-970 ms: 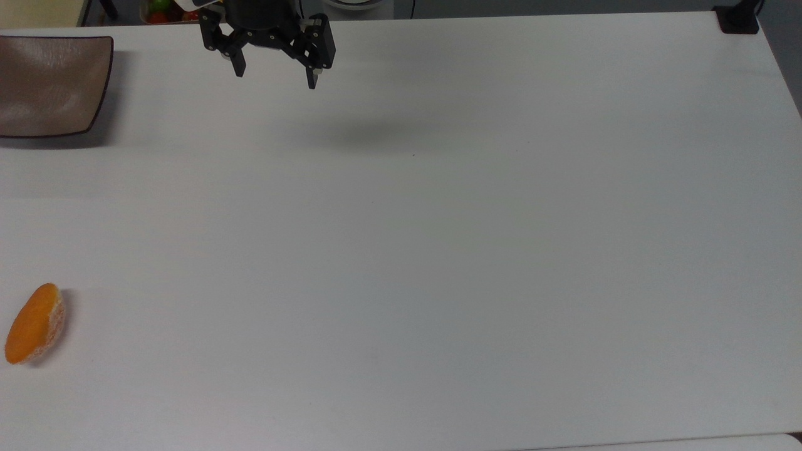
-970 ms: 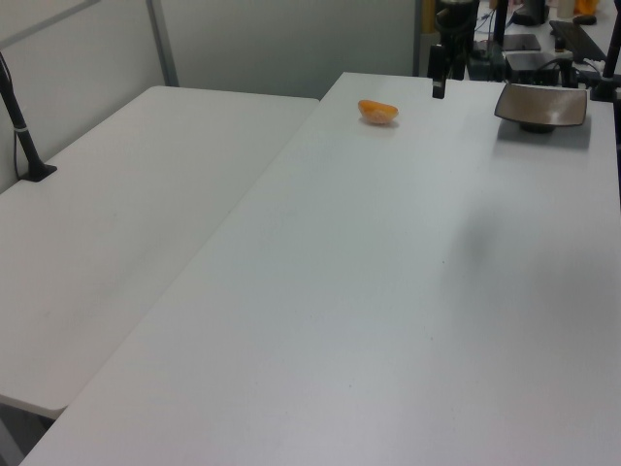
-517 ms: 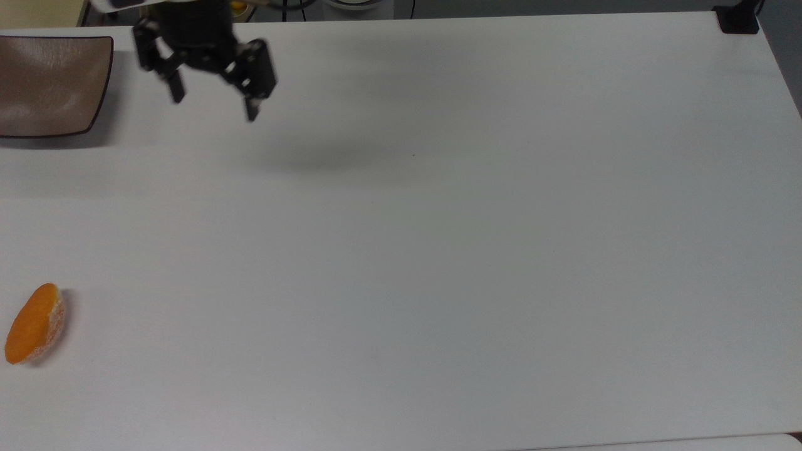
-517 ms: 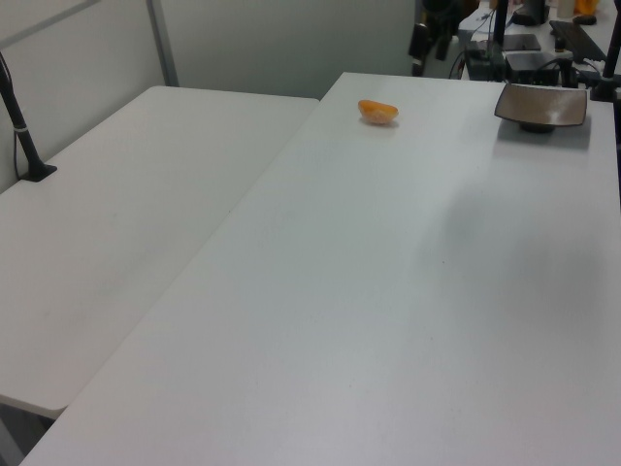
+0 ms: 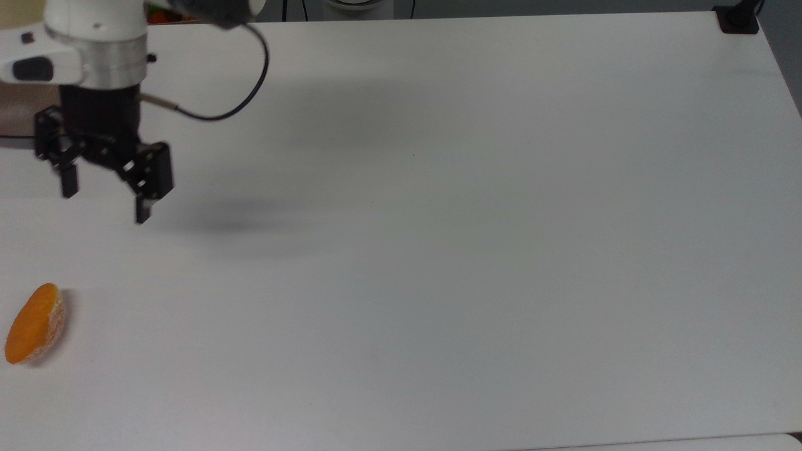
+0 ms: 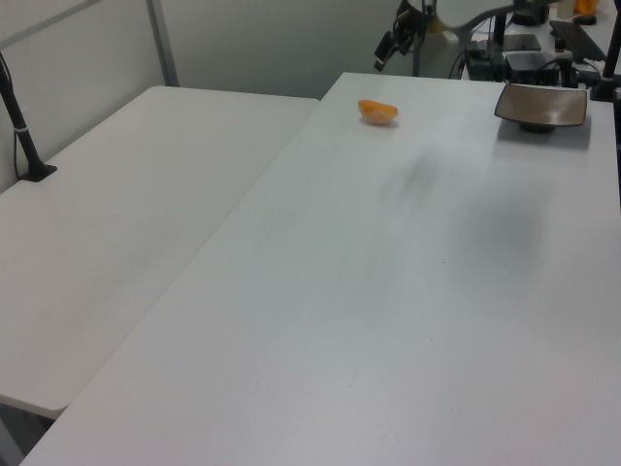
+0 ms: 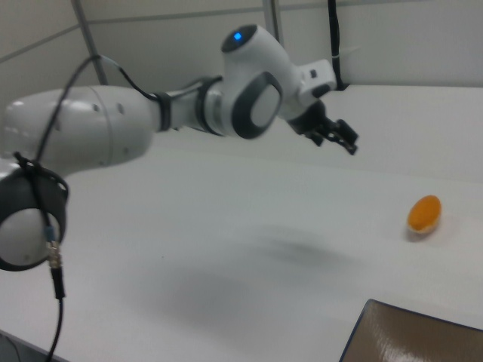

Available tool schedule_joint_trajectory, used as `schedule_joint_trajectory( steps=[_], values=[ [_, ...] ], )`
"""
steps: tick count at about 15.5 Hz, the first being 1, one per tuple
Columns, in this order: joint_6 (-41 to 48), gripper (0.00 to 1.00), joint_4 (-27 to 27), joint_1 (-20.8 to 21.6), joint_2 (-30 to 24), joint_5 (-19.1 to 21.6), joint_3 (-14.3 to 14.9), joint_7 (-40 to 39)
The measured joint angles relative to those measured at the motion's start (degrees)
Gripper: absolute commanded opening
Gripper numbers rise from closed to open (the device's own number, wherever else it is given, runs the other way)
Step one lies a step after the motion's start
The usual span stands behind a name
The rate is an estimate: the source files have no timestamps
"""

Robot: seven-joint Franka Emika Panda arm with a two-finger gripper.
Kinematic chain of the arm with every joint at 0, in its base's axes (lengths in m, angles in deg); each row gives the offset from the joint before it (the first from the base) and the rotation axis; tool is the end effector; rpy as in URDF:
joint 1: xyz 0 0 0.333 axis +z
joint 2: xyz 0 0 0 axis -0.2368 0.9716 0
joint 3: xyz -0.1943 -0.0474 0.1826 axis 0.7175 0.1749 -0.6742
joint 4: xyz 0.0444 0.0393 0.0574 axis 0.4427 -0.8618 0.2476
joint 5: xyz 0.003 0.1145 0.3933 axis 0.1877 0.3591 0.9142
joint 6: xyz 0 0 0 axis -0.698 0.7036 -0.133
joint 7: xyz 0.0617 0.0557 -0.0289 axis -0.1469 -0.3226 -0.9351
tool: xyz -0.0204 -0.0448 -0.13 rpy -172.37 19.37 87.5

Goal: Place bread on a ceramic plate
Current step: 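Move the open gripper toward the orange bread roll and lower it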

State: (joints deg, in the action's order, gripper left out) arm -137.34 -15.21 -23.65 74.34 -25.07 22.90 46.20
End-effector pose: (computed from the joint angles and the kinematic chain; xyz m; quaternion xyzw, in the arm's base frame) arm 0.7344 -0.1682 0.4314 0.9505 -0.1007 0.2818 0.0835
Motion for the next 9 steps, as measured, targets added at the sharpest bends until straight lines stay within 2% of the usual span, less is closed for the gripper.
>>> schedule_joint_trajectory(
  steps=[2, 7, 9],
  values=[
    [-8.12, 1.00, 2.39, -2.39, 5.31, -0.69, 0.13, -0.96],
    [-20.25, 1.00, 3.78, -5.09, 12.44, -3.28, 0.18, -3.06],
    [-25.18, 1.00, 4.91, -6.62, 16.05, -5.61, 0.19, -3.23]
  ],
)
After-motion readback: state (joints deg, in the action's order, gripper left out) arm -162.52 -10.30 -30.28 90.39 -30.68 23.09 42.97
